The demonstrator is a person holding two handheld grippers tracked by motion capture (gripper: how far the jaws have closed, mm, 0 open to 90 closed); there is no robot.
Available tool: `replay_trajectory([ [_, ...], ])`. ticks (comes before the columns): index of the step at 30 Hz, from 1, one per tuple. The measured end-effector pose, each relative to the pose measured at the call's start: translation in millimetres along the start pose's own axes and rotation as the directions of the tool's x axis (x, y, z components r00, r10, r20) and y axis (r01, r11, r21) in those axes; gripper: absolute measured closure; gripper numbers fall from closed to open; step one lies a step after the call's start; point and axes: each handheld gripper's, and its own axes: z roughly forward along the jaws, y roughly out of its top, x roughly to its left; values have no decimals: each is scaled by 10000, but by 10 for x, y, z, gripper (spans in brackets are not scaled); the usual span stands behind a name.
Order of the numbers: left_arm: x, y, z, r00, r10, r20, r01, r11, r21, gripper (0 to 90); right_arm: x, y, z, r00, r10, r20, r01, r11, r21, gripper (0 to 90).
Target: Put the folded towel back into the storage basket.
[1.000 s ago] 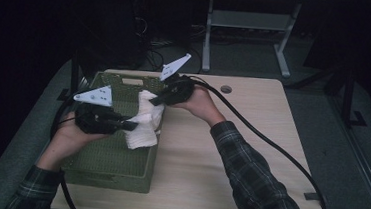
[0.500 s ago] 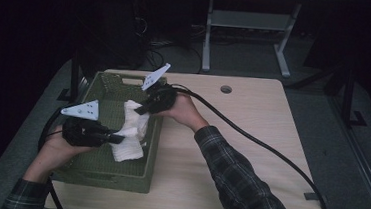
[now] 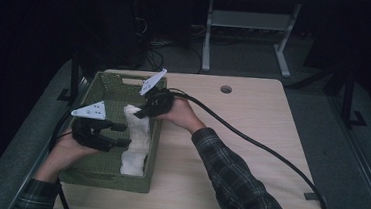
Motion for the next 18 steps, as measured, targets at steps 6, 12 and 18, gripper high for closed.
replay_trajectory([
  [6, -1, 89, 108, 10000, 4, -27, -5, 9995, -306, 357, -169, -33, 1, 9998, 141, 109, -141, 9999, -50, 781],
  [12, -5, 139, 183, 10000, 40, 84, -37, 9995, -313, 355, -408, -32, -82, 9983, 429, 393, -418, 9987, -290, 780],
  [18, 1, 174, 212, 9999, 36, 112, -30, 9989, -477, 348, -564, -35, -100, 9966, 489, 668, -481, 9988, -134, 774],
])
